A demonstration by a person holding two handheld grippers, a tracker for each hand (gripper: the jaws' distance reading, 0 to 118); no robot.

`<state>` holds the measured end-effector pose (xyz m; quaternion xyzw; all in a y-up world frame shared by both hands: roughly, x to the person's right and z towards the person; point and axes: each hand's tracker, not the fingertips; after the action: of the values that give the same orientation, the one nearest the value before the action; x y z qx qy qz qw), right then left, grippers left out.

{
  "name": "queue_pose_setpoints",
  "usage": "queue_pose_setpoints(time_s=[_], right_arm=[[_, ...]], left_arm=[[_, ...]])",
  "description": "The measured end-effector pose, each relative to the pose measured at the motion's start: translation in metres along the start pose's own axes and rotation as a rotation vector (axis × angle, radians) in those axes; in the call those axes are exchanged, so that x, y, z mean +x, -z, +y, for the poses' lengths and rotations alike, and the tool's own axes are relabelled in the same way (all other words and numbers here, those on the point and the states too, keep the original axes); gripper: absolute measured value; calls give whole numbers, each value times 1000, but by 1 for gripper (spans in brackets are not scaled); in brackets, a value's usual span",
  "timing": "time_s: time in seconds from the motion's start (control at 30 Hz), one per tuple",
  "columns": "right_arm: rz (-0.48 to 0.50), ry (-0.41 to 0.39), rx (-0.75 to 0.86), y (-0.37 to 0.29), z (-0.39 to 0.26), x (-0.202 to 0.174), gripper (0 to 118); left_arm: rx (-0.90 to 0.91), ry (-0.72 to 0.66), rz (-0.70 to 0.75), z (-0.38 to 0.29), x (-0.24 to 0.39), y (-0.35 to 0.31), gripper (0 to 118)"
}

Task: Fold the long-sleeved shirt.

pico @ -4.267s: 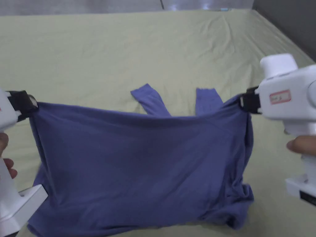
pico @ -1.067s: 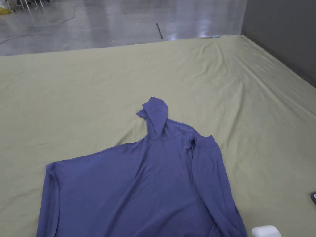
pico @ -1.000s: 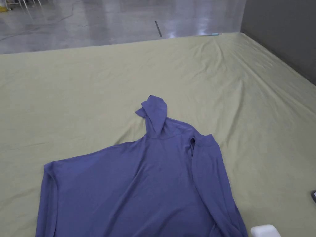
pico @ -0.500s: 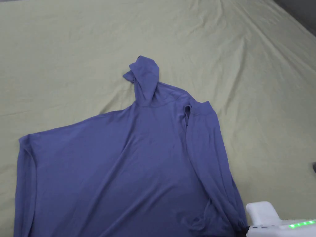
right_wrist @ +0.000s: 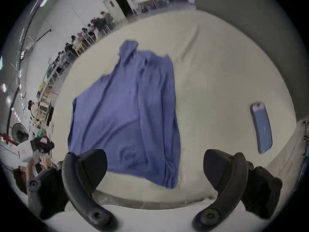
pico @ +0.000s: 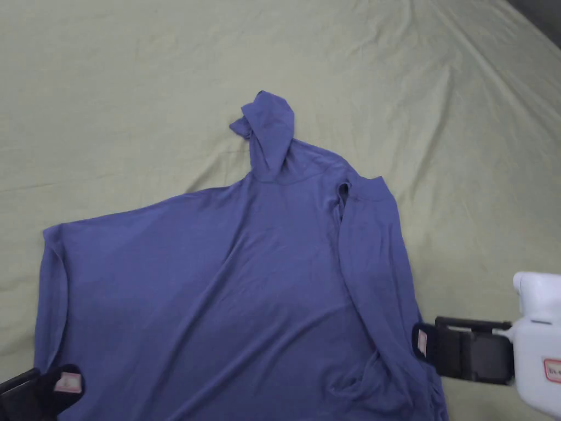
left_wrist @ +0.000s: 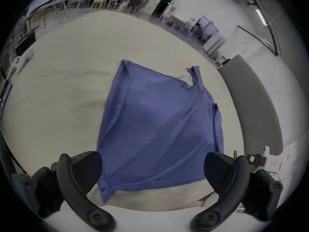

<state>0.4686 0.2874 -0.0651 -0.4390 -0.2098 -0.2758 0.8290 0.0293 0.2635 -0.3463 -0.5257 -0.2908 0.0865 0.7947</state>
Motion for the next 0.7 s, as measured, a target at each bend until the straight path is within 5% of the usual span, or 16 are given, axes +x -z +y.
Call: queue_pose_setpoints(time_s=[0.03, 0.07, 0.1, 0.13, 0.17, 0.27, 0.7], right_arm=[[5, -23, 33, -1, 2, -6, 114], [-21, -54, 71, 5, 3, -10, 91], [-60, -94, 76, 10, 3, -18, 43], [-102, -135, 70, 17, 2, -26, 2], [-98, -129, 74, 22, -4, -31, 2], [42, -104, 20, 34, -5, -39, 2], [61, -144, -2, 63, 30, -46, 2]], left_arm=[[-33, 11, -27, -1, 7, 2, 118], [-59, 36, -30, -4, 14, 4, 117], [-57, 63, -13, -4, 12, 8, 91], [-46, 112, 30, -5, 17, 11, 37], [-49, 153, 83, -8, 22, 16, 0], [-68, 108, -28, -12, 29, 26, 0], [-5, 129, -4, 19, 42, 34, 0]])
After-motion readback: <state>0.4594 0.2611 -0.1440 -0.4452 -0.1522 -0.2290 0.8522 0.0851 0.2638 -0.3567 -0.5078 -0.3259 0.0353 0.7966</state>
